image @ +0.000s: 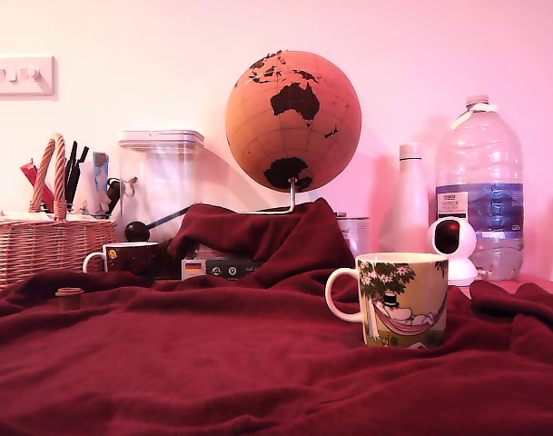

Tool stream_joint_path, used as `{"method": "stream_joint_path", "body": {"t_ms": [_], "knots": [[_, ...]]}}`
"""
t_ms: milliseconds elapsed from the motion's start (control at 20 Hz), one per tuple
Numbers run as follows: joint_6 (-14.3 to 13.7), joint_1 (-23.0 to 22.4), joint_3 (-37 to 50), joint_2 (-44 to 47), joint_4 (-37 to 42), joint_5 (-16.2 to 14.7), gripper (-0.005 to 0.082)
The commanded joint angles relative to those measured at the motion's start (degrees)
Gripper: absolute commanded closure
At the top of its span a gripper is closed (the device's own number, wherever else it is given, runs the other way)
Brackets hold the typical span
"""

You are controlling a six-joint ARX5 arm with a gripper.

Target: Pick up the coffee capsules on the table and drop them inside the coffee cup

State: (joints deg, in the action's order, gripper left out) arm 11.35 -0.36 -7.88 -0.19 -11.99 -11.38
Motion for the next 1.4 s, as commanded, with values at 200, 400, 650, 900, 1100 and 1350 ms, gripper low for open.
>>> {"method": "stream_joint_path", "body": {"t_ms": [200, 400, 650, 900, 1100, 1350], "knots": [[2.1, -0.1, 0.9, -0.5, 0.5, 2.7, 0.0145], [1.0, -0.1, 1.6, -0.5, 0.5, 2.9, 0.0145], [0.3, -0.2, 5.1, -0.5, 2.7, 2.8, 0.0147], [-0.7, -0.2, 6.6, -0.5, 4.6, 2.8, 0.0148], [-1.1, -0.2, 6.6, -0.5, 6.7, 2.7, 0.0148], [-1.3, -0.2, 6.6, 5.5, 8.9, 0.8, 0.0148]]}}
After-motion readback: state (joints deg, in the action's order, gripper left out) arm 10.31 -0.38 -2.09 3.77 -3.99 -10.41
